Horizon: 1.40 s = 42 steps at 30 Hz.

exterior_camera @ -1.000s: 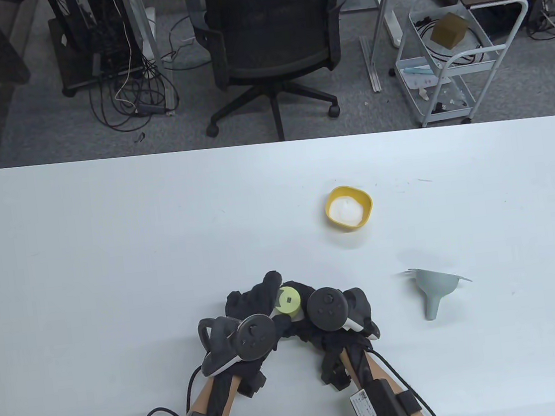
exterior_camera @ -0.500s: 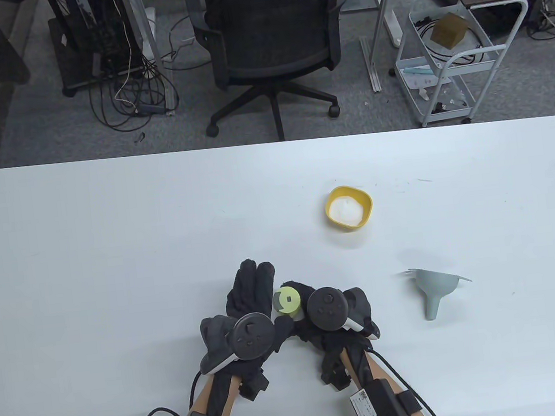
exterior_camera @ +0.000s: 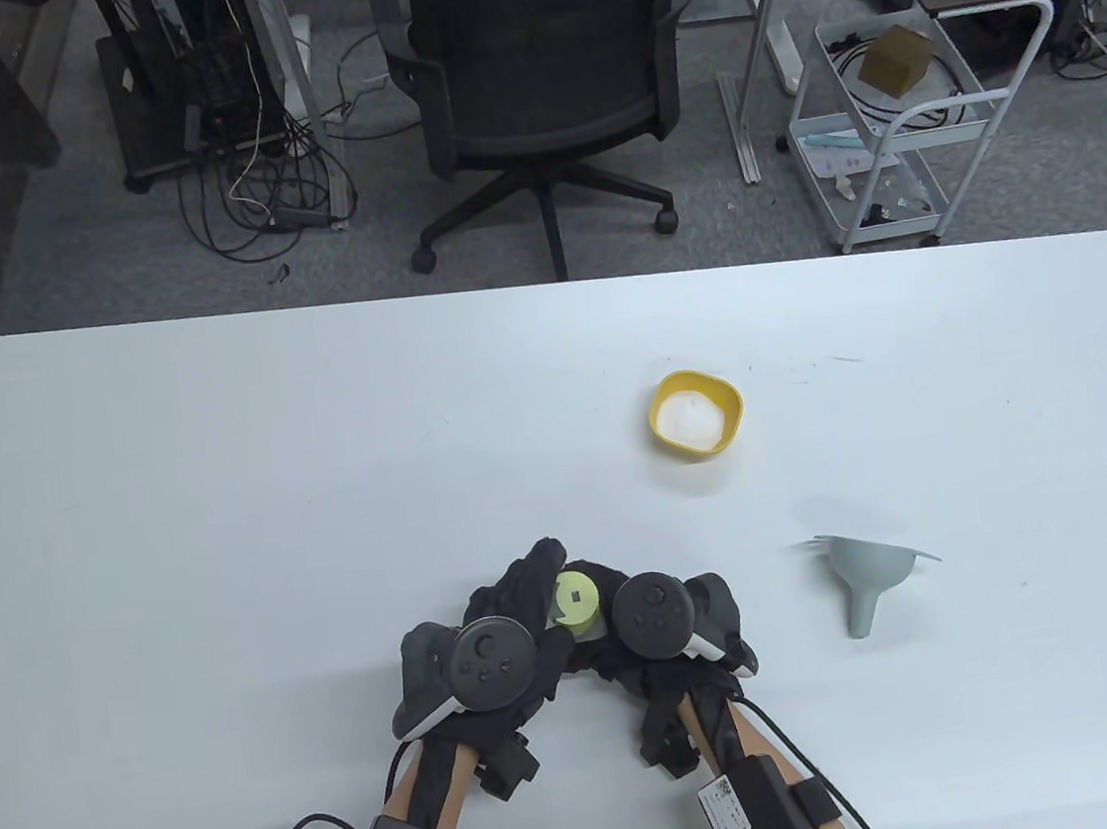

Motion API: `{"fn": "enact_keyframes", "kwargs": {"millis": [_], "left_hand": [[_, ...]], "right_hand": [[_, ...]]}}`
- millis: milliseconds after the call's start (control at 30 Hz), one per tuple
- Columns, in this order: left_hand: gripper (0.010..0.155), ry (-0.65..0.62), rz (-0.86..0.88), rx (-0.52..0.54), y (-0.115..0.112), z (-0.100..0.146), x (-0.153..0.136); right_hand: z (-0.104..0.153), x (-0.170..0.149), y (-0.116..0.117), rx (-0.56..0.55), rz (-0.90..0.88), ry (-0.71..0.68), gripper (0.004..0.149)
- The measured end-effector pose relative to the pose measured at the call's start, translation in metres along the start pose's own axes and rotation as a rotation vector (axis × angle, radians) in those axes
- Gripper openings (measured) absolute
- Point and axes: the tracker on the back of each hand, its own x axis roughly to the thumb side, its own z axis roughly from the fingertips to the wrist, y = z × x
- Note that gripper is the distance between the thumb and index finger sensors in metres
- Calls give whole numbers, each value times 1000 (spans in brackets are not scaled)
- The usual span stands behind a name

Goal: Unscrew the press dispenser and pour salt into it

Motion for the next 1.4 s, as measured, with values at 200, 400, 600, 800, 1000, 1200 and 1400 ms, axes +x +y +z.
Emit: {"fn": "enact_keyframes", "kwargs": {"millis": [200, 400, 600, 800, 1000, 1200, 1400], "left_hand": [[95, 41, -66, 64, 1, 2, 0], [104, 124, -173, 196, 2, 6, 3], [123, 67, -48, 97, 7, 6, 2], [106, -6, 100, -17, 1, 1, -4], [96, 7, 53, -2, 0, 1, -2], [96, 48, -40, 70, 2, 4, -3], [98, 141, -173, 162, 6, 8, -4]], "right_hand": [[0, 0, 0, 0, 0, 0, 88], [0, 0, 0, 1, -2, 2, 88], [0, 0, 0, 1, -2, 2, 88], [0, 0, 0, 1, -1, 2, 90], [0, 0, 0, 1, -1, 2, 88], [0, 0, 0, 2, -1, 2, 88], [0, 0, 0, 2, -1, 2, 88]]}}
